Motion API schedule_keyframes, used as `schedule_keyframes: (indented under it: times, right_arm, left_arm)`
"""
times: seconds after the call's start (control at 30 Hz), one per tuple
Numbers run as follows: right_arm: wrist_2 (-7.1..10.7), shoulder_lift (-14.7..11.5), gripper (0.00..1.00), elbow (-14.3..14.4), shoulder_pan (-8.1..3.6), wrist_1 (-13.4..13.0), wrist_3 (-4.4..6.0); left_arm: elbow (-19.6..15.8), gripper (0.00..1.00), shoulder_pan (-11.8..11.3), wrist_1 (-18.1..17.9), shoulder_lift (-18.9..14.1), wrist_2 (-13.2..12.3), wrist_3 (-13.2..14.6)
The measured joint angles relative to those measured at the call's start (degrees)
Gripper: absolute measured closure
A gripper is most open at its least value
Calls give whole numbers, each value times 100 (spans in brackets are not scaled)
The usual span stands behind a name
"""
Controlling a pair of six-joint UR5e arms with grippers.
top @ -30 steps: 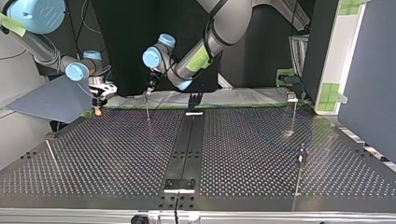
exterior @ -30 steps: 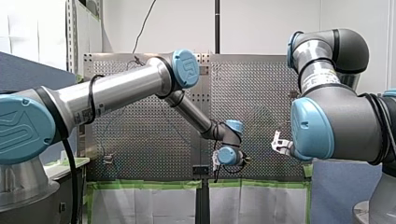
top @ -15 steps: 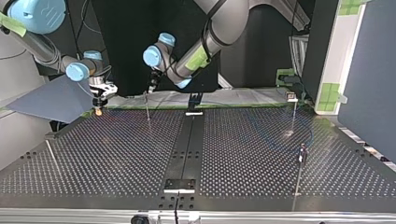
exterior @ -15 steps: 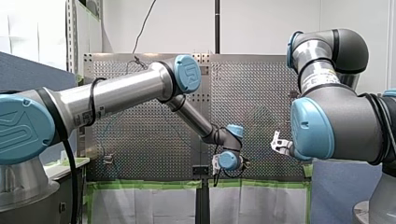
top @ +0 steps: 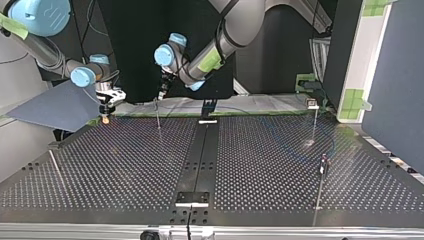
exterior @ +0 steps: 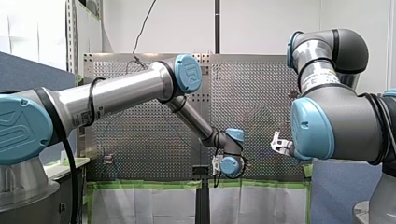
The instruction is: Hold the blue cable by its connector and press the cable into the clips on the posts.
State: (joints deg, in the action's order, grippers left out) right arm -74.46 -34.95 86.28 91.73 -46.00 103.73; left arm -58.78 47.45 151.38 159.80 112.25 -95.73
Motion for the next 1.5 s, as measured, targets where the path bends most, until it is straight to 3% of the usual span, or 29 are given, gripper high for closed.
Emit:
schedule_keyframes:
  times: [0.47, 1.23, 1.5]
  right_arm:
    - [0, 0, 99, 2, 3, 3, 1]
    - [0, 0, 99, 0, 11, 3, 2]
    - [0, 0, 99, 0, 17, 31, 0]
  left_arm:
    - [1, 0, 42, -23, -3, 120, 88]
    - [0, 0, 25, 22, -3, 109, 79]
    - [1, 0, 29, 196, -7, 124, 182]
